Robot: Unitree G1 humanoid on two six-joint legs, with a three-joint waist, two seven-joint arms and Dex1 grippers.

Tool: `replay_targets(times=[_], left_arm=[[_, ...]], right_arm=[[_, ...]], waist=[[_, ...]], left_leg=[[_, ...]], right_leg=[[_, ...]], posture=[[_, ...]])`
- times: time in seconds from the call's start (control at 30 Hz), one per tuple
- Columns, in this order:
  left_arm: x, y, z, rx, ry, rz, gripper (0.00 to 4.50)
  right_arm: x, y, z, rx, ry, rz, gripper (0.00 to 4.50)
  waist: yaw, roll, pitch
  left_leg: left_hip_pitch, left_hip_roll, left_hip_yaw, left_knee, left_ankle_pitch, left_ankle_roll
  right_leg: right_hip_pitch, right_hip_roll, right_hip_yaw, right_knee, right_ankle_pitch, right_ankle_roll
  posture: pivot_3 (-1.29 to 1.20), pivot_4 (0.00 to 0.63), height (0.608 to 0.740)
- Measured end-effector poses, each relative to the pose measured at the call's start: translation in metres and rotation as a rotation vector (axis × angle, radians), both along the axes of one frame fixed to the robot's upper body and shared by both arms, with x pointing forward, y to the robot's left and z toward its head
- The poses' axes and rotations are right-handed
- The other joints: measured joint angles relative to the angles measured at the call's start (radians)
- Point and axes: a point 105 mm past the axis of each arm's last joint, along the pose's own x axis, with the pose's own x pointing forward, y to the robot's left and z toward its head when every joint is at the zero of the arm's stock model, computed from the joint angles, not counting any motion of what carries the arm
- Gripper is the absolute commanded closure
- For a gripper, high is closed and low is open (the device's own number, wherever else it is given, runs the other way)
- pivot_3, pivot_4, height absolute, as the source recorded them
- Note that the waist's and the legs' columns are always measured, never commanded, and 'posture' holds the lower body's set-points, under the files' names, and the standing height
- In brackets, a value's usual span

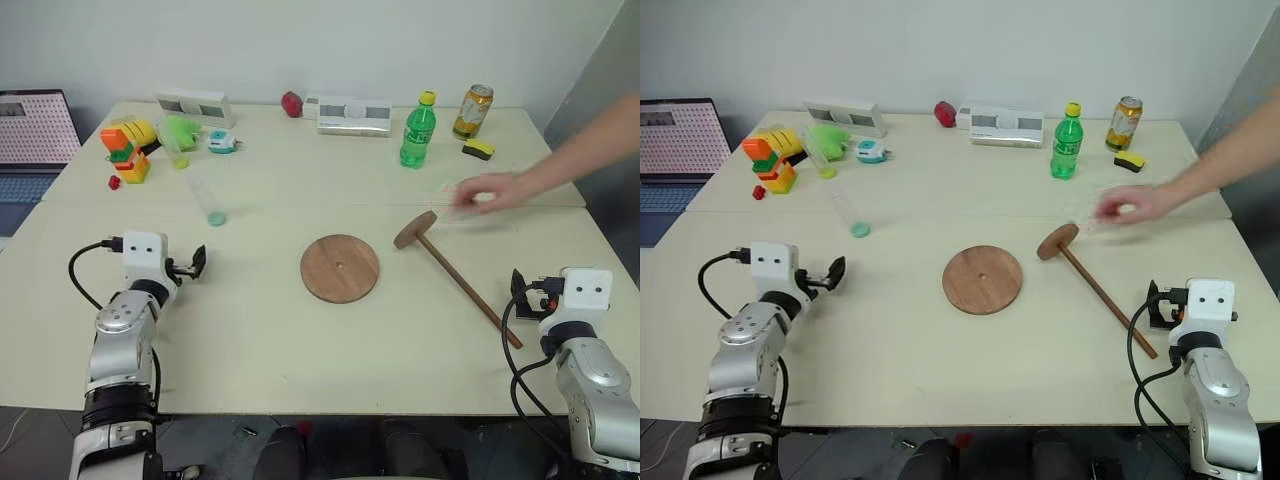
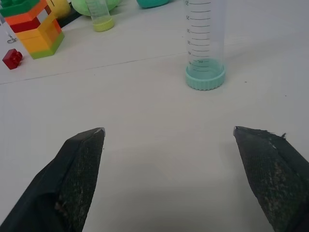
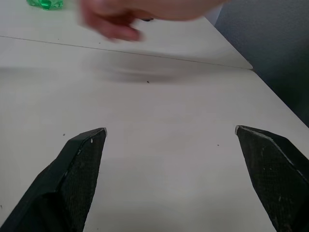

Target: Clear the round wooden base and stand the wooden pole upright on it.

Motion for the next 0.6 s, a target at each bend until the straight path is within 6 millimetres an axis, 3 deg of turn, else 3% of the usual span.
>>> replay_targets(times=[0.17,0.3,0.4,0.53,0.6], left_arm=[[0.0,0.0,-0.001,-0.011,0.007,-0.009,0.04],[-0.007,-0.011,0.001,-0.031,0.052,-0.144,0.04],[-0.016,-0.045,0.018,-0.016,0.114,-0.42,0.04],[-0.033,-0.1,0.069,0.036,0.146,-0.813,0.04],[-0.044,-0.127,0.086,0.059,0.149,-0.97,0.04]], right_arm=[[0.0,-0.001,0.002,-0.013,0.001,0.007,0.0],[0.005,-0.003,0.013,-0.055,0.008,0.052,0.0],[0.014,-0.001,0.026,-0.083,0.094,0.18,0.0],[0.021,0.017,0.058,-0.146,0.269,0.452,0.0],[0.022,0.031,0.062,-0.117,0.351,0.559,0.0]], waist=[[0.0,0.0,0.0],[-0.002,0.0,0.0],[-0.002,0.001,0.001],[-0.002,0.001,0.001],[-0.002,0.001,0.001]], left_leg=[[0.0,0.0,0.0,0.0,0.0,0.0],[0.0,0.0,0.0,0.0,0.0,0.0],[-0.001,0.0,0.0,0.001,0.0,0.0],[0.0,0.0,-0.001,0.0,0.0,0.001],[0.001,0.0,-0.001,0.0,0.0,0.002]], right_leg=[[0.0,0.0,0.0,0.0,0.0,0.0],[0.0,0.0,0.0,0.0,0.0,0.0],[0.0,0.0,0.0,0.001,0.0,0.0],[0.002,0.0,-0.001,-0.001,0.0,0.0],[0.003,0.001,-0.001,-0.003,0.0,0.0]], posture=[[0.0,0.15,0.74],[0.0,0.15,0.74],[0.0,0.15,0.74],[0.0,0.15,0.74],[0.0,0.15,0.74]])
